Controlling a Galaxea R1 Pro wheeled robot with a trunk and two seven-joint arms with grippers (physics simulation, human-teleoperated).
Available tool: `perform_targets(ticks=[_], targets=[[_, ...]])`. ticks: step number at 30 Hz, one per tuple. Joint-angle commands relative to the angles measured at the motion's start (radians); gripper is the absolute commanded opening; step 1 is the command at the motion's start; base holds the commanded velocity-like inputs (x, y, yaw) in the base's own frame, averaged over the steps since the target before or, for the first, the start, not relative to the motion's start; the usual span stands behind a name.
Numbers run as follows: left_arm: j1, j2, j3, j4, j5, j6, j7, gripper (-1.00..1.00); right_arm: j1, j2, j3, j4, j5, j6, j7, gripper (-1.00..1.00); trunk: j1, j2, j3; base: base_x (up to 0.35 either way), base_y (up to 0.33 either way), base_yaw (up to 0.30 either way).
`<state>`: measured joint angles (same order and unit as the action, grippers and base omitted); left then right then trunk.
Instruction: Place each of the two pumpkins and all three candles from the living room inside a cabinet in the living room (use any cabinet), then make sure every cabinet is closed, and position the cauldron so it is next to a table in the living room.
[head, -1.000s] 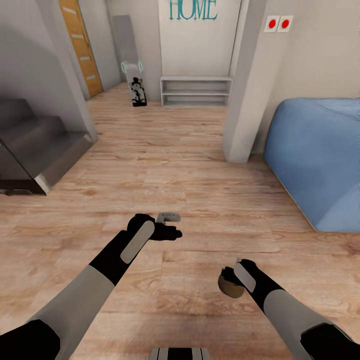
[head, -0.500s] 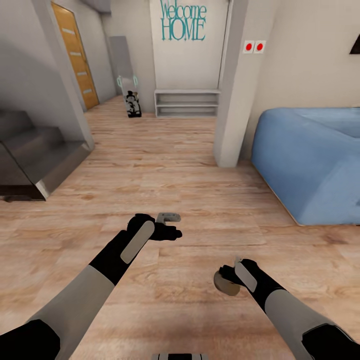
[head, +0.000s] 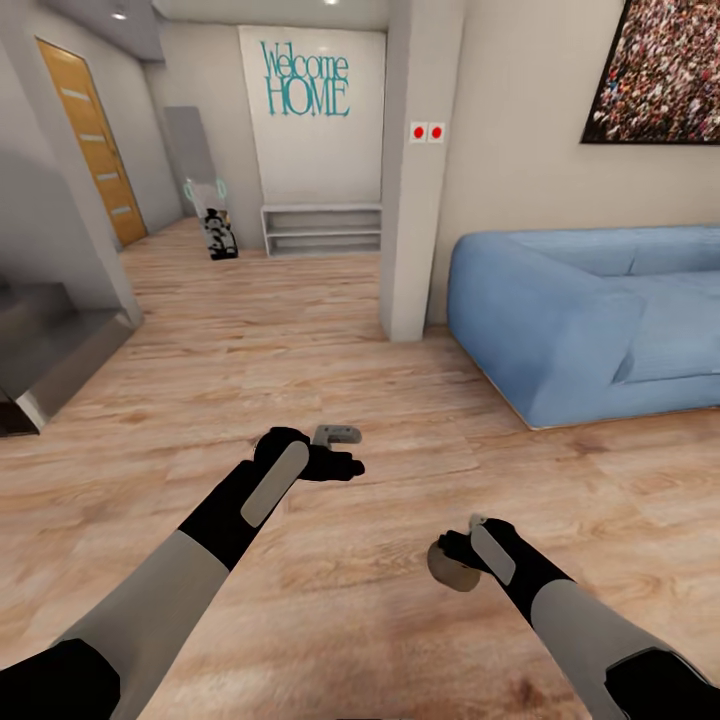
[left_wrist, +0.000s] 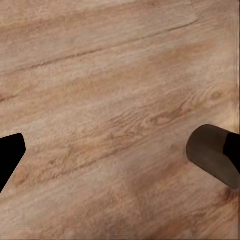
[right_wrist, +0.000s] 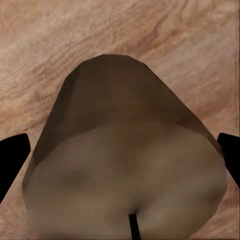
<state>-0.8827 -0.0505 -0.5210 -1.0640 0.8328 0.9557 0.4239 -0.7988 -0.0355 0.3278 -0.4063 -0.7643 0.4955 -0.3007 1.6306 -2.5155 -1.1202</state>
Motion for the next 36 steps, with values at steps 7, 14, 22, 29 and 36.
perform_targets(ticks=[7,14,22,29,36], targets=[[0.0,0.0,-0.001,-0.001,0.012,0.002,0.01,1.0,0.0,-0.001,0.008,-0.002,-0.01,0.003,0.001,-1.0,-0.003,0.001,0.026,-0.104,0.008,-0.292],[0.0,0.001,-0.002,-0.002,0.012,0.002,0.01,1.0,0.0,-0.001,0.009,-0.002,-0.01,0.003,0.003,-1.0,-0.006,0.003,0.053,-0.284,0.08,-0.292],[0.0,0.001,-0.002,-0.002,0.012,0.002,0.01,1.0,0.0,-0.001,0.01,-0.002,-0.01,0.003,0.003,-1.0,-0.01,0.005,0.084,-0.319,0.116,-0.292],[0.0,0.001,-0.002,-0.003,0.008,0.002,0.01,1.0,0.0,-0.001,0.009,-0.002,-0.01,0.004,0.003,-1.0,-0.013,0.006,0.111,-0.187,0.071,-0.292],[0.0,0.001,-0.002,-0.003,0.005,0.002,0.01,1.0,0.0,-0.002,0.009,-0.002,-0.01,0.004,0.004,-1.0,-0.016,0.008,0.138,-0.023,0.009,-0.292]])
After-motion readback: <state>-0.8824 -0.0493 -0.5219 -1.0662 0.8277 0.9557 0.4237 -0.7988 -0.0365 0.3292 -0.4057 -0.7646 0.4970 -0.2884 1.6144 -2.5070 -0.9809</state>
